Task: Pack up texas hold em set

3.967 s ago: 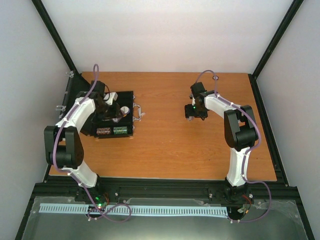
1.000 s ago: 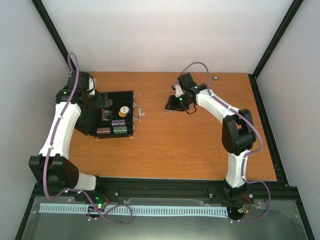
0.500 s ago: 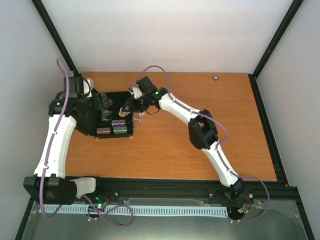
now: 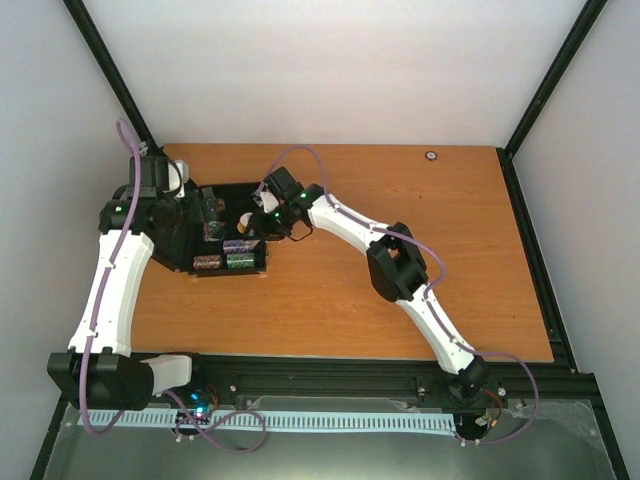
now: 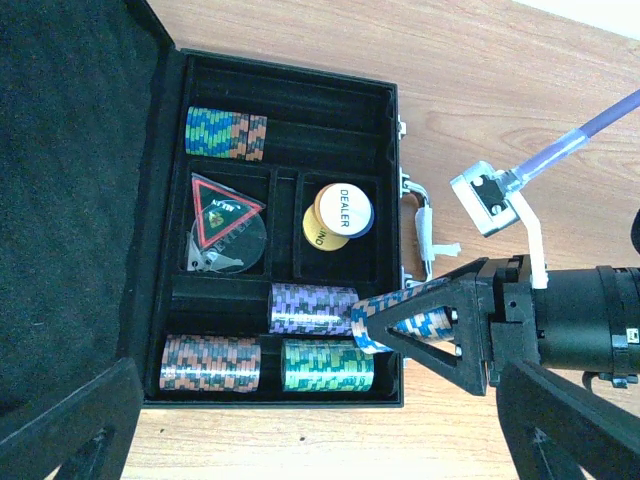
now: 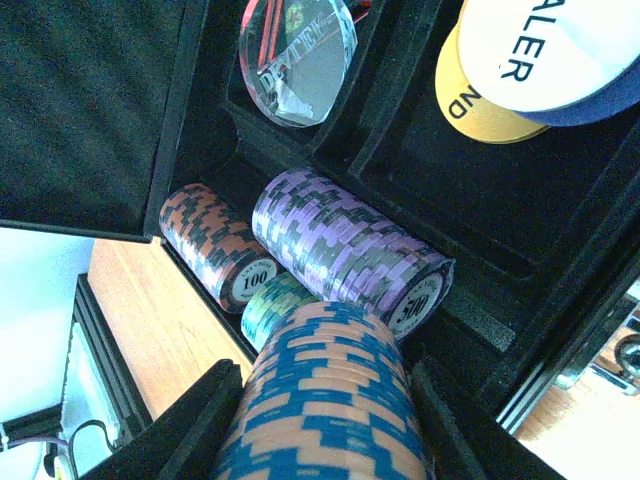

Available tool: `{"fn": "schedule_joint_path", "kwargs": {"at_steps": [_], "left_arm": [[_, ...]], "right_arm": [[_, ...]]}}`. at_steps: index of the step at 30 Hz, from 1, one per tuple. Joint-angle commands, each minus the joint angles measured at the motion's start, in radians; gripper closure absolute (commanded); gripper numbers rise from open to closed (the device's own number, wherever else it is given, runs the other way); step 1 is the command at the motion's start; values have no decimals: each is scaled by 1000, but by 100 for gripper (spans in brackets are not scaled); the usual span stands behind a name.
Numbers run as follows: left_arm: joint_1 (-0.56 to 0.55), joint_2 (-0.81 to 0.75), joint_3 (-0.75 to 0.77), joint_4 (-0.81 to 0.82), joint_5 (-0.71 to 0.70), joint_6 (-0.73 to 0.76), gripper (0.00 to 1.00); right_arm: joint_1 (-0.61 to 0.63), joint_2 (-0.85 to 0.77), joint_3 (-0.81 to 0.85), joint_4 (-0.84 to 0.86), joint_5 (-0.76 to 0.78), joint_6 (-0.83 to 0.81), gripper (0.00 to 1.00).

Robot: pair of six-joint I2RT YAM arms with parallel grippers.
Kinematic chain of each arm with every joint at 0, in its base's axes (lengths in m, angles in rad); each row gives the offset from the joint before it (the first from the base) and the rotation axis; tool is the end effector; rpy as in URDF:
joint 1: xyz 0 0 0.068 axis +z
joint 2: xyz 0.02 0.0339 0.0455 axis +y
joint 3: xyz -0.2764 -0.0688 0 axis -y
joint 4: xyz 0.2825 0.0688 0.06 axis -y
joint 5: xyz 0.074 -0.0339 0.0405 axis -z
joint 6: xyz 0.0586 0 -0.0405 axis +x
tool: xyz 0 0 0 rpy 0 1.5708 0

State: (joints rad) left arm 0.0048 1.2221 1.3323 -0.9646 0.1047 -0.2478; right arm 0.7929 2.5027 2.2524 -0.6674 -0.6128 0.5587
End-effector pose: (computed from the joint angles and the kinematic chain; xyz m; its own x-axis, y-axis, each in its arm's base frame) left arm 0.2866 -0.0047 0.3642 -0.7468 -0.2475 -0.6173 -0.1231 0.9636 -0.2375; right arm 0.4002 0.4543 0.1696 -0.9115 -0.3074 -0.2731 -0.4067 0.5756 0.7094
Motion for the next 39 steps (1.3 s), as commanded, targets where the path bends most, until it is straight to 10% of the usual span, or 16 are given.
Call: {"fn": "schedule_joint_path", "kwargs": {"at_steps": [1,21,39], "left_arm": [[7,-9,2,16,5,21,0],[6,-19,-23,24,14,22,0],[6,-19,-35,27,20,21,0]], "right_arm": [[19,-29,7,15,-8,2,97],[85,184,240,177,-23,110,97],[89,-51,76,14,295,-84,97]]}}
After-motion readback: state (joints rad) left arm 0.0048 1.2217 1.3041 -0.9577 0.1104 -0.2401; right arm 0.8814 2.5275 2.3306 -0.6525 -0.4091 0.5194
